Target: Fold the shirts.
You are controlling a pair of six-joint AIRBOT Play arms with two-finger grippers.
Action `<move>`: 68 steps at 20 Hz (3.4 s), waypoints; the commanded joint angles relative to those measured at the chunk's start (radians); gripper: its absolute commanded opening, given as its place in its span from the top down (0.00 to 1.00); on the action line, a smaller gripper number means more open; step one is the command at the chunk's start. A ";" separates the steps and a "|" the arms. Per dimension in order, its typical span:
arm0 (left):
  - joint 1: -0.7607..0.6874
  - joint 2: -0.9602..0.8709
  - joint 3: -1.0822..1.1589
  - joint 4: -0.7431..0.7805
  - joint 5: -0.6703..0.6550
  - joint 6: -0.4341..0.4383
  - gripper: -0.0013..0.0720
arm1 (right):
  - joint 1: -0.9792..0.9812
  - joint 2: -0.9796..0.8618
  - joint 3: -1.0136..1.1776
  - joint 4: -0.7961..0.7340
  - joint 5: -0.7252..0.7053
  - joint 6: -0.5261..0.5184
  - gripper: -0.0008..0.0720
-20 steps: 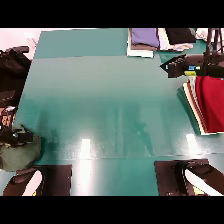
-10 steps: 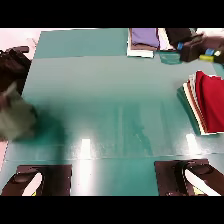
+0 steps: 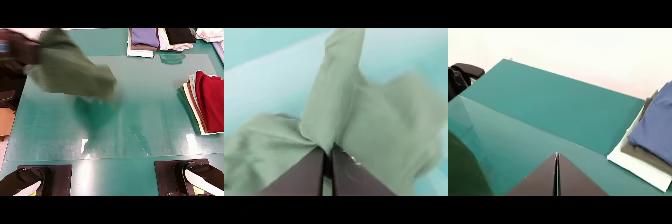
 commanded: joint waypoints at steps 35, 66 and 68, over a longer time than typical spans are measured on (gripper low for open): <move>0.058 -0.863 -0.014 -0.817 0.414 0.124 0.20 | -0.002 -0.079 0.187 -0.025 0.179 0.026 0.96; 0.387 -0.453 -0.008 -0.430 0.134 0.149 0.95 | 0.033 -0.410 -0.763 0.396 -0.226 0.148 0.29; 0.387 -0.453 -0.008 -0.430 0.133 0.149 0.95 | 0.053 -0.496 -0.676 0.396 -0.227 0.148 0.29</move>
